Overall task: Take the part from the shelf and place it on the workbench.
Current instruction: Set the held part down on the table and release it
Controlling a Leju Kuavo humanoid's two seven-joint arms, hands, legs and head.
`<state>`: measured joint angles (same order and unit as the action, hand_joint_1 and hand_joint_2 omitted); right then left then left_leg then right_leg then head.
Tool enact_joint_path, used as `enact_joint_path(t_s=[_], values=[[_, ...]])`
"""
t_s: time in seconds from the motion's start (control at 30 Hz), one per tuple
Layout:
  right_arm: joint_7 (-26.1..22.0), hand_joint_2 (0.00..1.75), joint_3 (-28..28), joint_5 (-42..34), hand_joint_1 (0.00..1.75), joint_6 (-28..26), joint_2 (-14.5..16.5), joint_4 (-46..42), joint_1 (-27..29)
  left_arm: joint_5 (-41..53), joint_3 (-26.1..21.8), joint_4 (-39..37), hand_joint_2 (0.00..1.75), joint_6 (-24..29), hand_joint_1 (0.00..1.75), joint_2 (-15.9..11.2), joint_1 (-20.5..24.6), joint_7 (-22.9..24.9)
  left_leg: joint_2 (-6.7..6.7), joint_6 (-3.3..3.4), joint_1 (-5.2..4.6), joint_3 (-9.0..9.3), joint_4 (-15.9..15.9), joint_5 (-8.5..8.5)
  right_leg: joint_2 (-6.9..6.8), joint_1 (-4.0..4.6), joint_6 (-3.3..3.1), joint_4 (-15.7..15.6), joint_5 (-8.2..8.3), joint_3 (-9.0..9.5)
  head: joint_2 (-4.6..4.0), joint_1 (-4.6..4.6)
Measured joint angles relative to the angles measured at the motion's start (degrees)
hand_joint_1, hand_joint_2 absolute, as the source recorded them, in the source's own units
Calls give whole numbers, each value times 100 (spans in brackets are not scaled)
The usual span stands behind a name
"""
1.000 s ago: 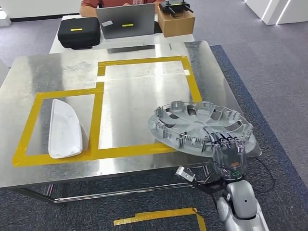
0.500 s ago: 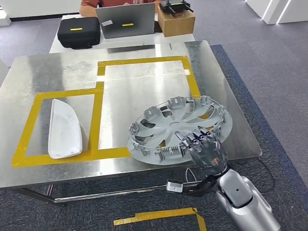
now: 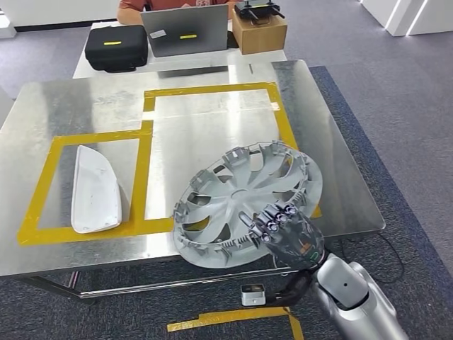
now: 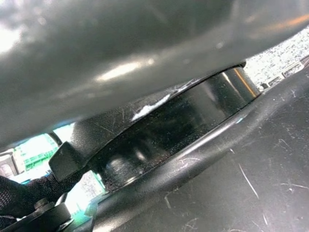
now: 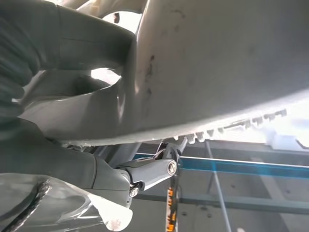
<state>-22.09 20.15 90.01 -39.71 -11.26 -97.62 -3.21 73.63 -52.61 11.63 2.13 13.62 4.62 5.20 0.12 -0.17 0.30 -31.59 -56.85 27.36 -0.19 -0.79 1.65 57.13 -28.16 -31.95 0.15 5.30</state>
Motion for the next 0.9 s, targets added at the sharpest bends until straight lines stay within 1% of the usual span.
enact_joint_path(t_s=[0.07, 0.13, 0.27, 0.37, 0.43, 0.5, 0.6, 0.63, 0.7, 0.77, 0.9], values=[[103, 175, -39, 1, 175, 0, -5, 22, 3, 4, 0, 0, 0, -4, 0, 0, 0, 0, 0, 0, -1, 0, 0, 0, 2, -1, 0, 0, 0, 0, 0, 0], [333, 175, -51, 1, 175, 0, -52, 69, -4, 11, 0, 0, 0, -14, 0, 0, 1, 0, 0, 0, -3, 0, -1, 0, 2, -3, 1, 0, 1, 0, 0, -1], [1161, 175, 31, 0, 175, 0, -319, 238, -117, 27, 0, 0, 0, -28, 0, 0, 1, 0, -1, 1, -7, -2, -2, 0, -3, -7, 3, 0, 2, 0, 0, 1], [1600, 175, 136, 1, 175, 0, -538, 377, -241, 27, 0, 0, 0, -37, 0, -1, 1, 0, 0, 1, -8, -2, -2, 0, 2, -9, 6, 0, 4, 0, 0, 1], [2105, 175, 331, 2, 175, 0, -719, 500, -387, 29, 0, 0, 0, -42, 0, -3, 3, 0, 2, 4, -9, -1, -3, 2, 7, -10, 7, 0, 5, 0, 0, 0], [2848, 175, 720, 2, 175, 0, -937, 670, -628, 38, 0, 0, 0, -44, 0, -4, 7, 0, 3, 7, -10, -1, -4, 3, 7, -11, 8, 0, 5, -1, 0, -1], [4001, 175, 1517, 2, 175, 0, -1270, 919, -1091, 55, 0, 0, 0, -43, 0, -4, 6, 1, 2, 8, -9, -1, -4, 1, 4, -10, 8, 0, 6, -1, 0, 0], [4309, 175, 1793, 2, 175, 0, -1362, 995, -1245, 62, 0, 0, 0, -43, 0, -4, 6, 2, 2, 8, -9, 0, -4, 1, 5, -10, 8, 0, 6, -1, 0, -1], [4756, 175, 2315, 2, 175, 0, -1515, 1140, -1518, 71, 0, 0, 0, -43, 0, -4, 7, 2, 2, 8, -9, 1, -5, 1, 6, -10, 8, 0, 6, -1, 0, -1], [5050, 175, 2765, 2, 175, 0, -1628, 1266, -1741, 77, 0, 0, 0, -43, 0, -4, 6, 2, 2, 8, -9, 0, -5, 1, 5, -10, 8, 0, 6, -1, 0, -1], [5911, 175, 3689, 2, 175, 0, -1741, 1546, -2221, 95, 1, 0, 0, -43, 0, -4, 9, 2, 2, 7, -9, 0, -6, 2, 8, -10, 8, 1, 6, -2, 0, -1]])
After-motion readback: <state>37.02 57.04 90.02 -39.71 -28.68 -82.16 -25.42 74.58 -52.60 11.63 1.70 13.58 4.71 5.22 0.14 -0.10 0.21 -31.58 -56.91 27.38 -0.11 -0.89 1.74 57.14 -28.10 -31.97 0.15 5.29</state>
